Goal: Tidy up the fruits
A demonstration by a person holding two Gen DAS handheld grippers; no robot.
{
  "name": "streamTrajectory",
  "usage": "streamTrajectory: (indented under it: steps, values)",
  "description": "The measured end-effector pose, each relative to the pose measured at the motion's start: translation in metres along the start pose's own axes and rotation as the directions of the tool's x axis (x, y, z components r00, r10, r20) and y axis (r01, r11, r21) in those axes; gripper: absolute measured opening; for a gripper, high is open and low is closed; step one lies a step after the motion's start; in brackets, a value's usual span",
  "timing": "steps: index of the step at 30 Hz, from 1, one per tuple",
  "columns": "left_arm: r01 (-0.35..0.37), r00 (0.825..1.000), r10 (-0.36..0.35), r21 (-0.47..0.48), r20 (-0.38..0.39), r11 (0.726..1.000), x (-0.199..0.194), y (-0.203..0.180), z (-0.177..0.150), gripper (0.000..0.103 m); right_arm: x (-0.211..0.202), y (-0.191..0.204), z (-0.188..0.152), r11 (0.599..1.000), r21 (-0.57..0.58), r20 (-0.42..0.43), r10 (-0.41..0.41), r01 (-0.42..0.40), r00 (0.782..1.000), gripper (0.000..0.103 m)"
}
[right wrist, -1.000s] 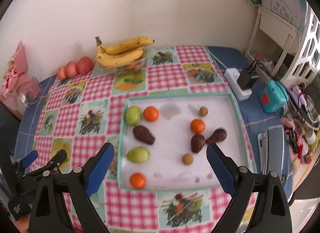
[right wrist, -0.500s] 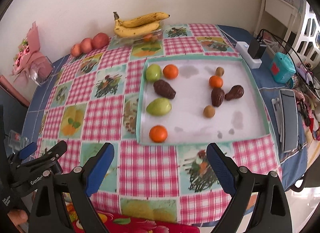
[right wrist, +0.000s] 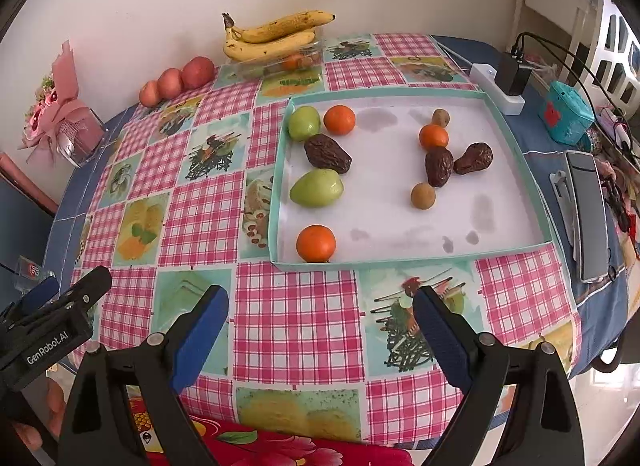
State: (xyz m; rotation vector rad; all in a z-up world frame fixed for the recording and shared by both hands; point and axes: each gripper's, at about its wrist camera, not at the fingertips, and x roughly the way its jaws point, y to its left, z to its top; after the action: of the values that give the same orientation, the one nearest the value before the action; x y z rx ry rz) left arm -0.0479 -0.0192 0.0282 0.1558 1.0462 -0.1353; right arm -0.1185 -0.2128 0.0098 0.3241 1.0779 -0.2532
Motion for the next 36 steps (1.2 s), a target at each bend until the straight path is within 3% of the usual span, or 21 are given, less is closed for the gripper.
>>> streamTrajectory:
  steps: [21, 25, 29, 36]
  values:
    - [0.034, 0.998, -0.04, -0.127, -0.04, 0.991, 0.012, 0.024, 0.002, 0.103, 0.003, 0.015, 0.01, 0.999, -0.038, 0.066, -0.002, 0.004, 0.998, 0.094]
    - [-0.005, 1.0, 0.002, -0.099, -0.028, 0.995, 0.013, 0.021, 0.007, 0.103, 0.005, 0.019, 0.014, 0.998, -0.061, 0.093, -0.022, 0.027, 0.995, 0.094]
    - [-0.088, 0.996, 0.088, -0.052, 0.001, 0.995, 0.014, 0.016, 0.013, 0.103, 0.012, 0.016, 0.017, 0.997, -0.061, 0.094, -0.032, 0.038, 0.995, 0.094]
    - [-0.111, 0.994, 0.111, -0.016, -0.01, 0.994, 0.02, 0.011, 0.013, 0.103, 0.015, 0.012, 0.017, 0.997, -0.064, 0.104, -0.034, 0.041, 0.994, 0.094]
